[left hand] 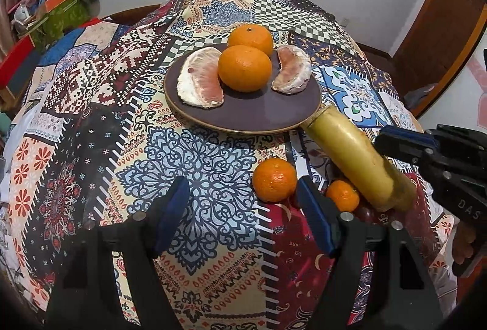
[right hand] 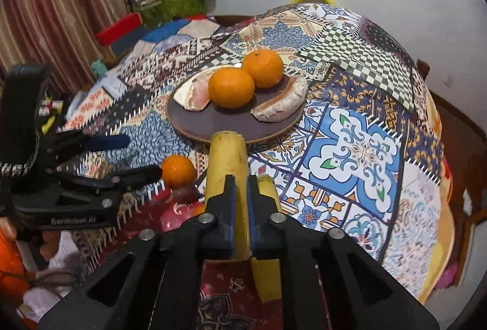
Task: Organize fruits
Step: 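Grasp a yellow corn cob piece with the right gripper and lift it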
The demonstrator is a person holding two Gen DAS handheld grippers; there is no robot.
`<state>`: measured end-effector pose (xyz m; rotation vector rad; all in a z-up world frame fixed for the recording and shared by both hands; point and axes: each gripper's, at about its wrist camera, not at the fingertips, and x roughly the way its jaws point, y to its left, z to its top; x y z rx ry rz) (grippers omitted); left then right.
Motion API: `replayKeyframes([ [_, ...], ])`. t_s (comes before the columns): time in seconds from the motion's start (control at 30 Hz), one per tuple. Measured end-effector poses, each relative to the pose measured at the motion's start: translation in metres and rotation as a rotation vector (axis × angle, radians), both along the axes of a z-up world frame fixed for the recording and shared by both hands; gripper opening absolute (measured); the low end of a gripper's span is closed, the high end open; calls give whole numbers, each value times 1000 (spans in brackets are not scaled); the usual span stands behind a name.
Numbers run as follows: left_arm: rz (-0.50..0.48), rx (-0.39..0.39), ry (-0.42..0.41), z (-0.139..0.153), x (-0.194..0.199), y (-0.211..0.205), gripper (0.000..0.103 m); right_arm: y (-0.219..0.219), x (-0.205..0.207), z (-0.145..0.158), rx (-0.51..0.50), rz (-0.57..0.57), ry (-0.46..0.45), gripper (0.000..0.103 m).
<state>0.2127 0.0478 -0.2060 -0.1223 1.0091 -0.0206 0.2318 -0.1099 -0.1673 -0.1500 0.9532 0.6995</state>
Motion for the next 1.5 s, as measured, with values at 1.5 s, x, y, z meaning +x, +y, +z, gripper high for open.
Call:
replayKeyframes([
  [1.5, -10, -29, -9, -1, 4, 0, 71, 8, -17, -9, -32, 16, -50, 35],
])
